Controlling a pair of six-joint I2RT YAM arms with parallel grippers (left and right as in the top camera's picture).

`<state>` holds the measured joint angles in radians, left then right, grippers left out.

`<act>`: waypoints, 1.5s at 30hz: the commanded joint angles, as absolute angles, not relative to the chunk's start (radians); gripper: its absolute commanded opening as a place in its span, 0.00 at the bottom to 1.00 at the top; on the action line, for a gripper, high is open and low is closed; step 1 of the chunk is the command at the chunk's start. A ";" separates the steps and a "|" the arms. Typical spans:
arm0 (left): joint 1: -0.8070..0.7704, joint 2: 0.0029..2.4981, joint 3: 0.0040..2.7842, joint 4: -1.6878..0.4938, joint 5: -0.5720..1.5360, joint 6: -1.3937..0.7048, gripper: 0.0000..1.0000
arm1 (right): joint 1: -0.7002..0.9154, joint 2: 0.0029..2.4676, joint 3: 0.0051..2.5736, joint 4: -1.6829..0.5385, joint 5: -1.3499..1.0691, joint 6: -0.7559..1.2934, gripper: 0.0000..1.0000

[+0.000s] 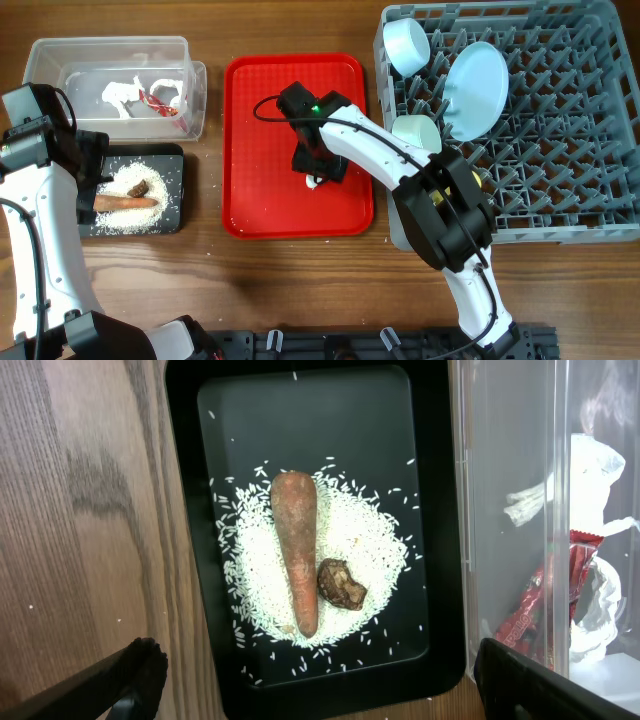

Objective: Sort waste into correct bins and load items into the dishwasher rack
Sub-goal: 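Grasp the white spoon on the red tray with the right gripper, then carry the white spoon to the rack and insert it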

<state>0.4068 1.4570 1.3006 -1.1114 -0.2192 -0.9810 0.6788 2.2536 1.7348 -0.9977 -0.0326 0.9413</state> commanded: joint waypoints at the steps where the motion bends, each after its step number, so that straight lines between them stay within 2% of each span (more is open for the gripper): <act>1: 0.410 1.460 1.305 -1.112 -0.228 -0.972 1.00 | 0.676 2.171 1.728 -0.950 -0.014 0.833 0.56; 5: 0.410 1.460 1.305 -1.112 -0.228 -0.973 1.00 | 0.676 2.137 1.723 -0.996 0.013 0.811 0.53; 17: 0.410 1.460 1.305 -1.112 -0.229 -0.972 1.00 | 0.673 2.138 1.592 -0.900 -0.001 0.814 0.50; 22: 0.410 1.460 1.305 -1.112 -0.229 -0.972 1.00 | 0.673 2.138 1.566 -0.872 -0.025 0.815 0.45; 25: 0.410 1.460 1.305 -1.112 -0.229 -0.972 1.00 | 0.673 2.138 1.557 -0.852 -0.036 0.814 0.34; 28: 0.410 1.460 1.305 -1.112 -0.229 -0.972 1.00 | 0.673 2.138 1.557 -0.850 -0.043 0.814 0.17; 32: 0.410 1.460 1.305 -1.112 -0.228 -0.972 1.00 | 0.673 2.138 1.557 -0.850 -0.043 0.811 0.08; 36: 0.410 1.460 1.305 -1.112 -0.228 -0.972 1.00 | 0.673 2.136 1.561 -0.845 -0.043 0.808 0.05; 39: 0.410 1.460 1.305 -1.112 -0.228 -0.972 1.00 | 0.673 2.117 1.599 -0.850 -0.046 0.731 0.04; 45: 0.410 1.460 1.305 -1.112 -0.229 -0.972 1.00 | 0.672 1.910 1.611 -0.857 0.023 0.578 0.07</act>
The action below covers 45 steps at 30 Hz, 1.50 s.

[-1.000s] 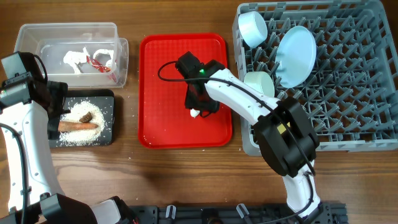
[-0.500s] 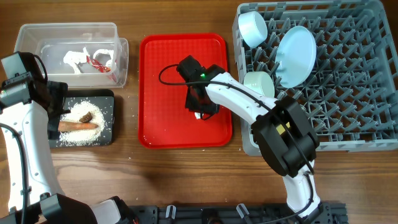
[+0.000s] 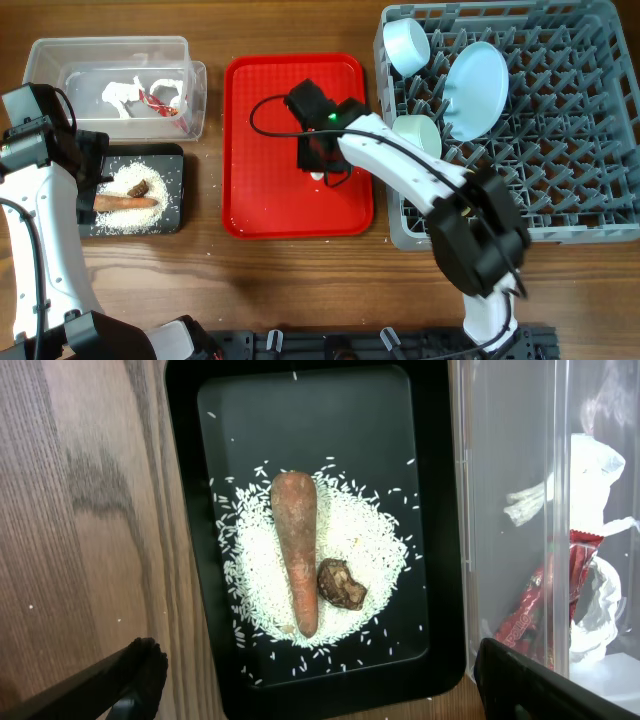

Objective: Sort waste into correct bins and load items into the dishwasher rack
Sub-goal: 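Carry the white spoon to the rack and insert it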

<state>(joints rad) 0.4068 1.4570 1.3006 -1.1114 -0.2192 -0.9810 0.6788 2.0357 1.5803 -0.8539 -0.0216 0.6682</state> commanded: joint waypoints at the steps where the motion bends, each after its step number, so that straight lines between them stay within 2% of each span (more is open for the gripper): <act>1: 0.410 1.460 1.305 -1.112 -0.229 -0.972 1.00 | 0.670 1.884 1.611 -0.865 0.041 0.577 0.09; 5: 0.410 1.460 1.305 -1.112 -0.229 -0.972 1.00 | 0.606 1.779 1.611 -0.928 0.114 0.579 0.09; 14: 0.410 1.460 1.305 -1.112 -0.229 -0.972 1.00 | 0.196 1.637 1.611 -1.154 0.120 0.638 0.04; 19: 0.410 1.460 1.305 -1.112 -0.228 -0.972 1.00 | 0.100 1.557 1.611 -1.194 0.124 0.636 0.04; 23: 0.410 1.460 1.305 -1.112 -0.229 -0.972 1.00 | 0.006 1.522 1.609 -1.254 0.125 0.852 0.04; 25: 0.410 1.460 1.305 -1.112 -0.228 -0.972 1.00 | -0.021 1.524 1.591 -1.267 0.125 0.965 0.04; 26: 0.410 1.460 1.305 -1.112 -0.229 -0.972 1.00 | -0.028 1.529 1.555 -1.266 0.146 1.095 0.04; 28: 0.410 1.460 1.305 -1.112 -0.229 -0.972 1.00 | -0.028 1.537 1.528 -1.259 0.150 1.170 0.04; 35: 0.410 1.460 1.305 -1.112 -0.228 -0.972 1.00 | -0.028 1.554 1.370 -1.151 0.131 1.233 0.04; 38: 0.410 1.460 1.305 -1.112 -0.228 -0.972 1.00 | -0.028 1.554 1.342 -1.139 0.123 1.233 0.10; 44: 0.410 1.460 1.305 -1.112 -0.229 -0.972 1.00 | -0.028 1.554 1.331 -1.133 0.123 1.233 0.13; 45: 0.410 1.460 1.305 -1.112 -0.229 -0.972 1.00 | -0.028 1.554 1.331 -1.133 0.119 1.233 0.16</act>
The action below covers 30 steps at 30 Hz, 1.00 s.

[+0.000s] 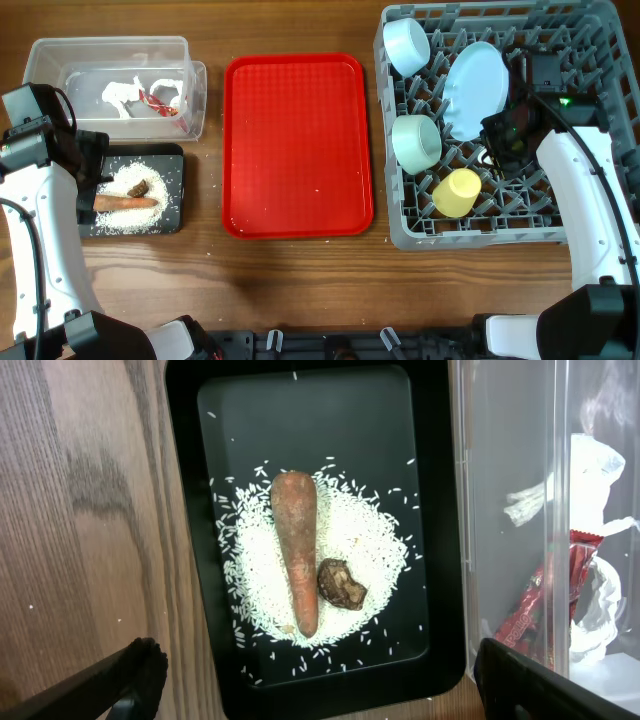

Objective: Sort waste into correct bins and load items into the dishwasher rack
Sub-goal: 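Carry the white spoon to the rack and insert it, then release the spoon and withdraw the right gripper from the rack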

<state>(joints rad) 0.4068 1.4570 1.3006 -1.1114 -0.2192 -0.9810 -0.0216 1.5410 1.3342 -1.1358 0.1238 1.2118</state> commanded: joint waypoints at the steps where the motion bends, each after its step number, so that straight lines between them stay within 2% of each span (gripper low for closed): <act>1: 0.410 1.460 1.305 -1.112 -0.228 -0.972 1.00 | -0.027 1.554 1.331 -1.134 0.119 1.231 0.19; 10: 0.410 1.460 1.305 -1.112 -0.229 -0.972 1.00 | -0.027 1.554 1.331 -1.134 0.108 1.231 0.42; 15: 0.410 1.460 1.305 -1.112 -0.229 -0.972 1.00 | -0.027 1.554 1.331 -1.134 0.108 1.230 0.44; 18: 0.410 1.460 1.305 -1.112 -0.228 -0.972 1.00 | -0.027 1.554 1.331 -1.132 0.066 1.097 0.43; 20: 0.410 1.460 1.305 -1.112 -0.228 -0.972 1.00 | -0.027 1.545 1.331 -1.109 -0.007 0.894 0.43; 21: 0.410 1.460 1.305 -1.112 -0.228 -0.972 1.00 | -0.025 1.532 1.331 -1.065 -0.137 0.675 0.44; 22: 0.410 1.460 1.305 -1.112 -0.228 -0.972 1.00 | -0.023 1.517 1.331 -1.026 -0.353 0.426 0.57; 24: 0.410 1.460 1.305 -1.112 -0.229 -0.972 1.00 | -0.023 1.497 1.331 -1.039 -0.791 0.061 0.80; 25: 0.410 1.460 1.305 -1.112 -0.228 -0.972 1.00 | -0.023 1.491 1.331 -1.064 -0.892 -0.051 0.85; 26: 0.410 1.460 1.305 -1.112 -0.229 -0.972 1.00 | -0.011 1.473 1.331 -1.090 -0.886 -0.108 1.00; 30: 0.410 1.460 1.305 -1.112 -0.228 -0.972 1.00 | 0.127 1.314 1.351 -1.112 -0.528 -0.038 0.99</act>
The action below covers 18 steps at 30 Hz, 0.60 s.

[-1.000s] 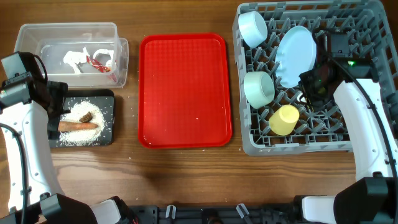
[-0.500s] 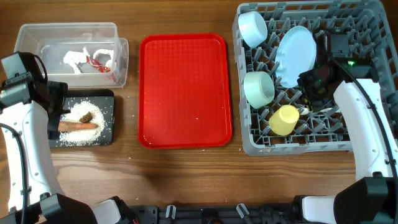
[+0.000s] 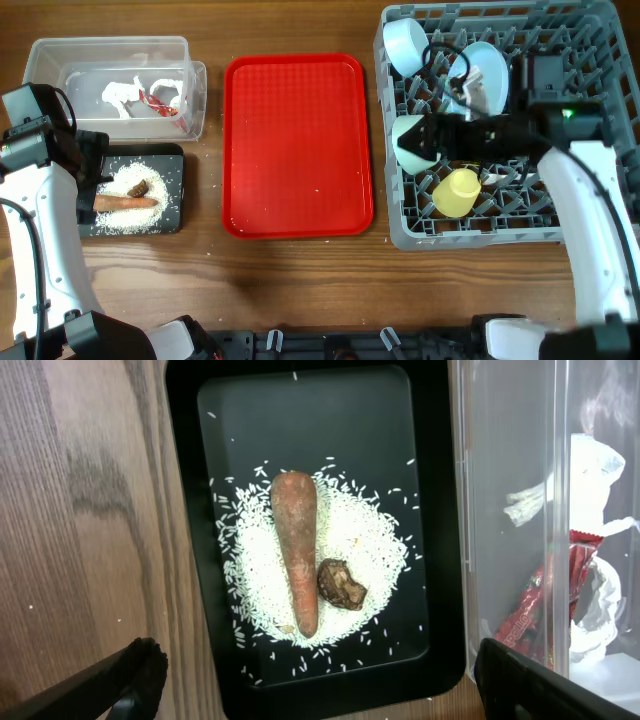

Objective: Sort waste into correct bins and load items into the dishwasher rack
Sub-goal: 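Release the spoon and withdraw the right gripper from the rack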

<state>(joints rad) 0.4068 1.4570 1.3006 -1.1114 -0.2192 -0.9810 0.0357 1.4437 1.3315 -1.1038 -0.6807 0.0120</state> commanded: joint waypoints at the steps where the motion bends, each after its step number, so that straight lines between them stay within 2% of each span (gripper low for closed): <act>1: 0.410 1.460 1.305 -1.112 -0.229 -0.972 1.00 | 0.170 1.258 1.362 -1.111 -0.436 0.006 1.00; 3: 0.410 1.460 1.305 -1.113 -0.228 -0.972 1.00 | 0.228 1.135 1.363 -1.107 -0.334 0.143 1.00; 6: 0.410 1.460 1.305 -1.112 -0.228 -0.972 1.00 | 0.233 1.053 1.363 -1.110 -0.336 0.340 1.00; 8: 0.410 1.460 1.305 -1.112 -0.229 -0.972 1.00 | 0.232 1.019 1.363 -1.126 -0.245 0.204 1.00; 15: 0.410 1.460 1.305 -1.112 -0.228 -0.972 1.00 | 0.228 0.847 1.340 -1.030 0.093 0.187 1.00; 18: 0.410 1.460 1.305 -1.112 -0.228 -0.972 1.00 | 0.162 0.706 1.150 -0.857 0.111 0.126 1.00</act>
<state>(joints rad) 0.4068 1.4570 1.3006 -1.1122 -0.2192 -0.9810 0.2123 0.7994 1.2915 -0.9463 0.0483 0.1959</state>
